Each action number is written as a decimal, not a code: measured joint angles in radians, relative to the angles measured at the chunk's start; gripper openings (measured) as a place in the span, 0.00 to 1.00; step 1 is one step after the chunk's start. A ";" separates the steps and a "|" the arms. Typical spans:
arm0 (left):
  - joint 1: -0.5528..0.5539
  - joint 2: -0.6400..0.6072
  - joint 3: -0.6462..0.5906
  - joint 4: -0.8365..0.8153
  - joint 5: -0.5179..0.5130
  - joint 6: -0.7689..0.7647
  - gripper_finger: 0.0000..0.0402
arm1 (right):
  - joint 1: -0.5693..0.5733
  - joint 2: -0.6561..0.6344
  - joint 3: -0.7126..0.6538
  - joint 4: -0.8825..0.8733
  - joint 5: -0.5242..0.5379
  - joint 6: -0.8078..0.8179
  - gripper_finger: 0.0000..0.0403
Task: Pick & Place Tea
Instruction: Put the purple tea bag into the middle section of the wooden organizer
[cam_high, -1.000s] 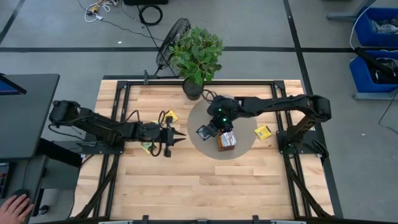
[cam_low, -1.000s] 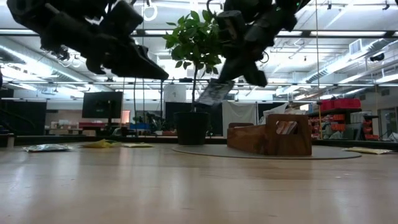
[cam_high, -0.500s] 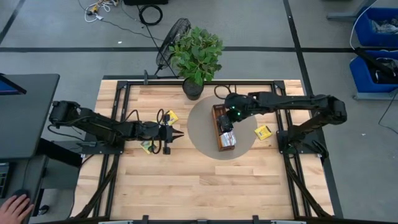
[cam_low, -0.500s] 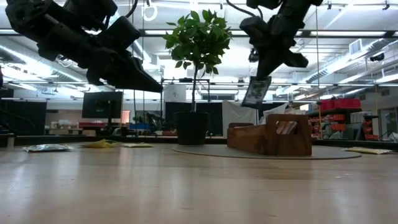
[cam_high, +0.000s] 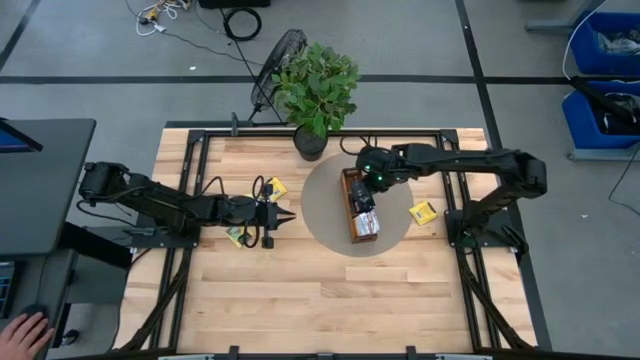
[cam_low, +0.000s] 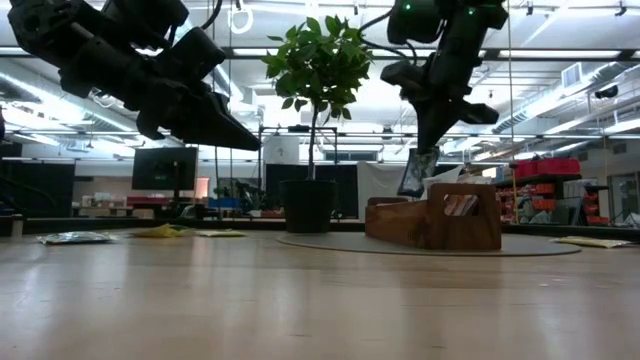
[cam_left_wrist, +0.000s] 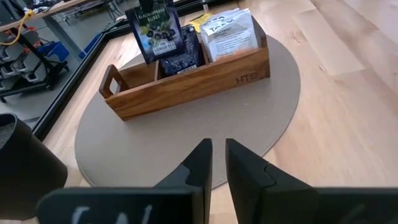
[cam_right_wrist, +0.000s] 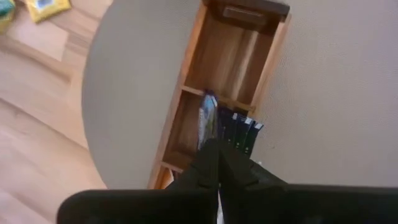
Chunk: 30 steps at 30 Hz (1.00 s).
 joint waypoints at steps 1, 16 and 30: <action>0.000 0.000 0.000 0.000 0.000 0.000 0.12 | -0.001 0.007 0.000 -0.003 -0.004 0.000 0.00; 0.000 0.000 0.000 -0.002 -0.009 0.000 0.12 | -0.001 0.066 -0.017 0.000 -0.036 -0.011 0.00; 0.000 0.000 0.000 -0.004 -0.016 0.000 0.12 | -0.001 0.066 -0.094 0.110 -0.061 -0.054 0.20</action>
